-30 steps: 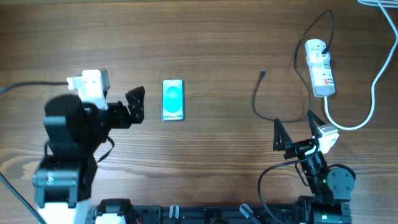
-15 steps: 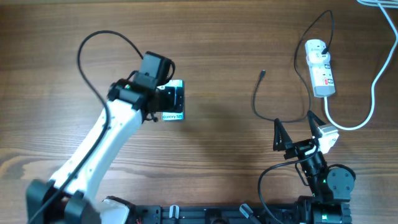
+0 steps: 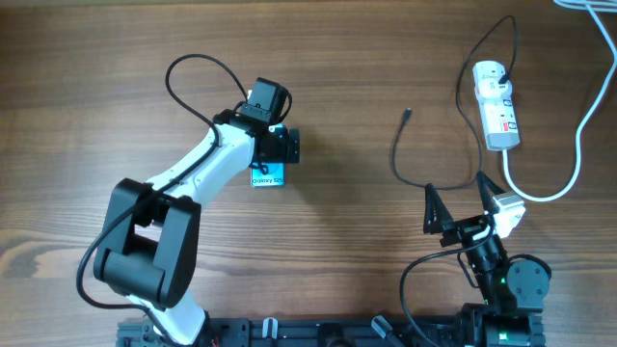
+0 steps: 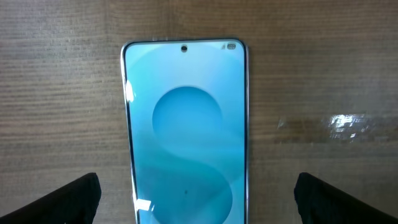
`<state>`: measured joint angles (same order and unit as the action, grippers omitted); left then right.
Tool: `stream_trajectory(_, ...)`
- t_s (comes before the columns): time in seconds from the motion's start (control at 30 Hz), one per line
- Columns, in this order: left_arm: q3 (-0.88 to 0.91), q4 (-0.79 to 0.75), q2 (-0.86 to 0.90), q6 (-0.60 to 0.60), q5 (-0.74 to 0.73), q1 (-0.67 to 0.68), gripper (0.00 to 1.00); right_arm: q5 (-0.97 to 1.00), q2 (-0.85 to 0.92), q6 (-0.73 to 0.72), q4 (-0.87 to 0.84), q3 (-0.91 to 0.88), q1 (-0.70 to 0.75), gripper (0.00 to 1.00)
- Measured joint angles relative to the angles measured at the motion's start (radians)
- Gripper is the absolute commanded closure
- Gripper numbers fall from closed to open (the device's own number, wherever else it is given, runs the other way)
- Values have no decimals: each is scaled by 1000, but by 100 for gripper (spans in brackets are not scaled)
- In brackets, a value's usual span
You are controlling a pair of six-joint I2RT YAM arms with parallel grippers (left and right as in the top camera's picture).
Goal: Plug charger to phone and switch on socket
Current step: 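Reach the left gripper to the blue phone and grasp it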
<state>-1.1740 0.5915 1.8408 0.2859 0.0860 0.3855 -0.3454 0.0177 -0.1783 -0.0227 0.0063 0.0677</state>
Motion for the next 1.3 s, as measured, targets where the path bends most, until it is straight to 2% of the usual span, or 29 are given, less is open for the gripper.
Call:
stream_trajectory(0.23,0,-33,88,8,15,0,0,0,0,0,0,0,0,0)
stream_trajectory(0.5,-13,-12,99,8,7,-2,0,0,0,0,0,0,0,0)
stream_trajectory(0.57,-13,-12,99,14,6,-2,4,0,0,0,0,0,0,0)
stream_trajectory(0.63,-13,-12,99,28,7,-4,15,0,0,0,0,0,0,0)
stream_trajectory(0.8,-13,-12,99,43,10,-8,25,0,0,0,0,0,0,0)
stream_trajectory(0.83,-13,-12,99,46,11,-8,33,0,0,0,0,0,0,0)
stream_trajectory(0.93,-13,-12,99,52,11,-9,43,0,0,0,0,0,0,0)
stream_trajectory(1.2,-14,-11,97,53,10,-9,51,0,0,0,0,0,0,0)
stream_trajectory(1.3,-12,-9,91,53,2,-9,51,0,0,0,0,0,0,0)
